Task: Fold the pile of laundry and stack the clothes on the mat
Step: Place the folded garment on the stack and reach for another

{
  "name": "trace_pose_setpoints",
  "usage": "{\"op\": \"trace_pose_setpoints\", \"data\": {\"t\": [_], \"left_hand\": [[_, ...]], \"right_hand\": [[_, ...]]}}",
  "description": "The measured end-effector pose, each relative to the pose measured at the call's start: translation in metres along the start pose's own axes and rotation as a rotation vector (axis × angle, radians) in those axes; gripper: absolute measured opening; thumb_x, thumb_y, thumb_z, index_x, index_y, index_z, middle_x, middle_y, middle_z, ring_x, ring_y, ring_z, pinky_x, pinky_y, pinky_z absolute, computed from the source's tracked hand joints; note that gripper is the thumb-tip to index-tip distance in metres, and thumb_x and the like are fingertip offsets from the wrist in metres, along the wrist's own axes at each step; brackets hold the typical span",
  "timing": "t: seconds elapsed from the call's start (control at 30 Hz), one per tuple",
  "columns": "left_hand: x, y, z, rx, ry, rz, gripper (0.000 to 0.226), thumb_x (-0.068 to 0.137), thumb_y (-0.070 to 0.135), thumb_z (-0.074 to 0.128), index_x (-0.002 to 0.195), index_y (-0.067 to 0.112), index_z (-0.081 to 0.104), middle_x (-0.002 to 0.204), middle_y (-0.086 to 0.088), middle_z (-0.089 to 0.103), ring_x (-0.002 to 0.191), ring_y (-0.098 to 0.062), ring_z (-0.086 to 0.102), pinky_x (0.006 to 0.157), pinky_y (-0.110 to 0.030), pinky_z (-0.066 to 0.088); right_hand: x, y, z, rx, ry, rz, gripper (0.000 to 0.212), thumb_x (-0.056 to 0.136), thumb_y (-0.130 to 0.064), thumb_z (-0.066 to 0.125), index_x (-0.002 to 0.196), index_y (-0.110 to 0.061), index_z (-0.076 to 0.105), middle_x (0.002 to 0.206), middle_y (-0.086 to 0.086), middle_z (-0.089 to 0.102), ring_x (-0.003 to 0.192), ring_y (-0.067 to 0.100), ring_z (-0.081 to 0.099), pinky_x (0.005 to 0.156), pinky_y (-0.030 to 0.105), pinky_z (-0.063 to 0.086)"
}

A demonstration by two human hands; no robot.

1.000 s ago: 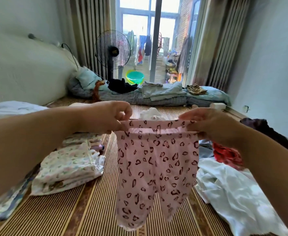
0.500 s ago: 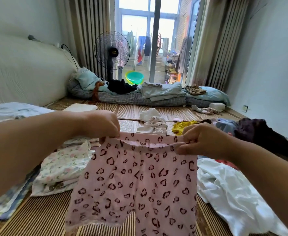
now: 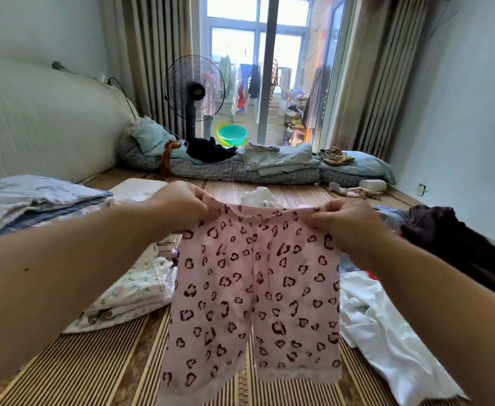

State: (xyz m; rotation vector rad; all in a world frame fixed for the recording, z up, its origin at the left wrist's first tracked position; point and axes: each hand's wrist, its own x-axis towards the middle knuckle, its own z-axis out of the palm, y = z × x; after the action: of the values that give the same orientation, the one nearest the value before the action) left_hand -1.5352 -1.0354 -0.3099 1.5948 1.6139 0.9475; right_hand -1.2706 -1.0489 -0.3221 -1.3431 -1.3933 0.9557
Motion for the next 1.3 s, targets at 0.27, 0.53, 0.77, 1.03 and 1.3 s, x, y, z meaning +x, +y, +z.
{"op": "trace_pose_setpoints", "data": {"t": [0.27,0.53,0.77,1.03,1.3], "left_hand": [[-0.014,0.018,0.034,-0.273,-0.104,-0.201,0.004,0.079,0.005,0.059,0.078,0.004,0.063,0.06,-0.009,0.067,0.048,-0.021,0.064,0.046,-0.028,0.051],[-0.015,0.011,-0.009,0.046,0.025,0.24,0.04,0.084,-0.005,0.053,0.062,0.025,0.07,0.06,0.0,0.063,0.053,-0.013,0.055,0.048,-0.023,0.044],[-0.025,0.027,0.01,0.106,-0.041,0.43,0.033,0.081,0.0,0.066,0.066,0.029,0.069,0.062,0.014,0.065,0.056,0.001,0.054,0.054,-0.015,0.044],[-0.031,0.042,0.046,-0.171,-0.146,0.343,0.012,0.085,0.004,0.066,0.086,0.016,0.067,0.068,0.006,0.066,0.058,-0.005,0.059,0.052,-0.02,0.048],[-0.031,0.037,0.049,-0.255,-0.365,0.081,0.017,0.093,0.022,0.051,0.086,0.011,0.061,0.08,-0.005,0.059,0.079,-0.023,0.054,0.078,-0.039,0.046]], "right_hand": [[-0.027,-0.005,0.032,0.149,-0.041,0.026,0.007,0.09,-0.013,0.061,0.086,-0.007,0.062,0.065,0.01,0.068,0.058,0.023,0.069,0.055,0.037,0.06],[-0.045,-0.035,-0.023,-0.385,-0.417,-0.331,0.025,0.092,-0.007,0.06,0.089,-0.027,0.074,0.09,0.0,0.075,0.088,0.013,0.07,0.078,0.025,0.055],[-0.046,-0.055,0.0,0.306,-0.861,-0.098,0.034,0.068,0.012,0.039,0.06,-0.01,0.064,0.103,0.023,0.071,0.093,0.029,0.068,0.074,0.032,0.057],[-0.041,-0.043,0.024,-0.239,-0.283,-0.448,0.029,0.083,-0.006,0.064,0.076,-0.033,0.074,0.072,-0.009,0.069,0.067,0.001,0.061,0.065,0.02,0.05],[-0.033,-0.041,0.014,-0.361,-0.195,-0.425,0.014,0.08,-0.011,0.065,0.072,-0.022,0.069,0.063,-0.01,0.065,0.058,0.001,0.055,0.061,0.023,0.046]]}}
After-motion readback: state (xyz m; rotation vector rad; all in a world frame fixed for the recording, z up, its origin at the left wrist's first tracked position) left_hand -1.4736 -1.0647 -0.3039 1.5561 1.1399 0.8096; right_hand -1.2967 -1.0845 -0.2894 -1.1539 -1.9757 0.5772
